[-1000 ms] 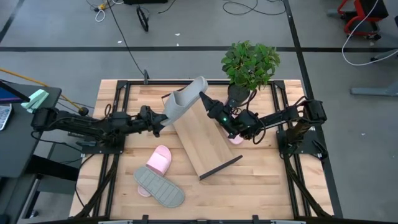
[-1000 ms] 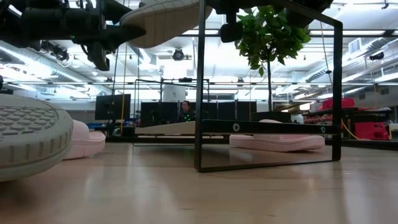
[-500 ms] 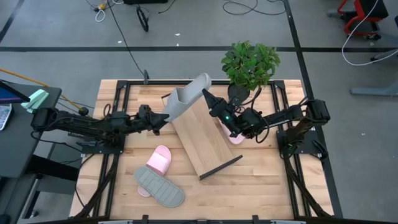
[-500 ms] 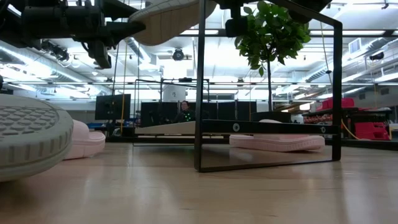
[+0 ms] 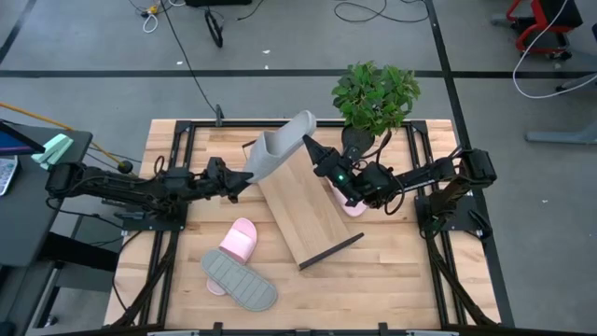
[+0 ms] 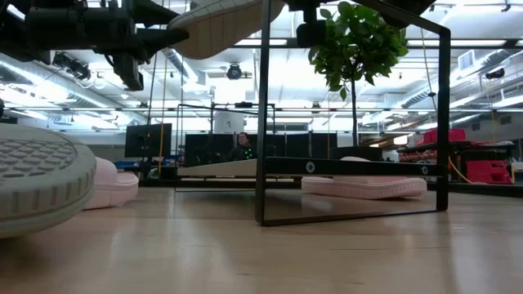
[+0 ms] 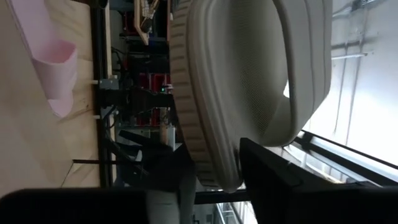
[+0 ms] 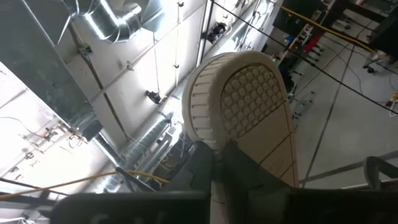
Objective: Pick and place slides into the shelf
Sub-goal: Put the top gray slides on the shelf
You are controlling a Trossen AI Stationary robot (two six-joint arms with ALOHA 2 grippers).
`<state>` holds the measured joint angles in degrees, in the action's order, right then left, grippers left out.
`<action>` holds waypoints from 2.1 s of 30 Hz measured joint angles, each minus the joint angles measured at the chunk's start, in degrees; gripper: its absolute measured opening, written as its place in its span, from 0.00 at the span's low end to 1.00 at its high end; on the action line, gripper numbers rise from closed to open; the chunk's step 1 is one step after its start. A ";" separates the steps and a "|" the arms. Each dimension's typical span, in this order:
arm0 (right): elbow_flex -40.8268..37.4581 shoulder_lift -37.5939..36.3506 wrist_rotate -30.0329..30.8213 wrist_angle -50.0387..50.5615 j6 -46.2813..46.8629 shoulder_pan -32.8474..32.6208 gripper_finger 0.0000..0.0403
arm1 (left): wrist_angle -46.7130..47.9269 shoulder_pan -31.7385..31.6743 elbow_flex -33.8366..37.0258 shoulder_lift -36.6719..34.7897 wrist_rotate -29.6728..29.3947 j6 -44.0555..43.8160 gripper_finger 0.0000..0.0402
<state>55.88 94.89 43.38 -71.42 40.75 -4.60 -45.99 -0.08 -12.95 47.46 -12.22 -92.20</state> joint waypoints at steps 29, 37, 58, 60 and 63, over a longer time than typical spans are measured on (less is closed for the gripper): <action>-0.02 -3.69 -14.30 12.71 0.18 -1.00 0.46 | 12.05 0.96 -0.02 -7.14 -11.53 0.13 0.13; -0.01 -15.98 -14.45 40.46 1.24 -2.34 0.52 | 24.93 5.13 -0.01 -15.87 -17.17 0.49 0.12; 0.01 -25.61 -9.36 58.41 -1.40 -3.69 0.50 | 28.59 27.51 -0.02 -3.43 -45.95 -8.43 0.11; 0.00 -25.22 -9.36 58.43 -1.35 -3.69 0.50 | 28.56 28.11 -0.02 -1.15 -46.54 -11.07 0.11; 0.00 -25.18 -9.49 58.71 -1.35 -3.69 0.50 | 28.61 28.20 -0.02 2.14 -46.93 -13.80 0.12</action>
<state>55.88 69.71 33.89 -12.71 39.40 -8.29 -17.38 28.12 -12.97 49.60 -59.15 -106.01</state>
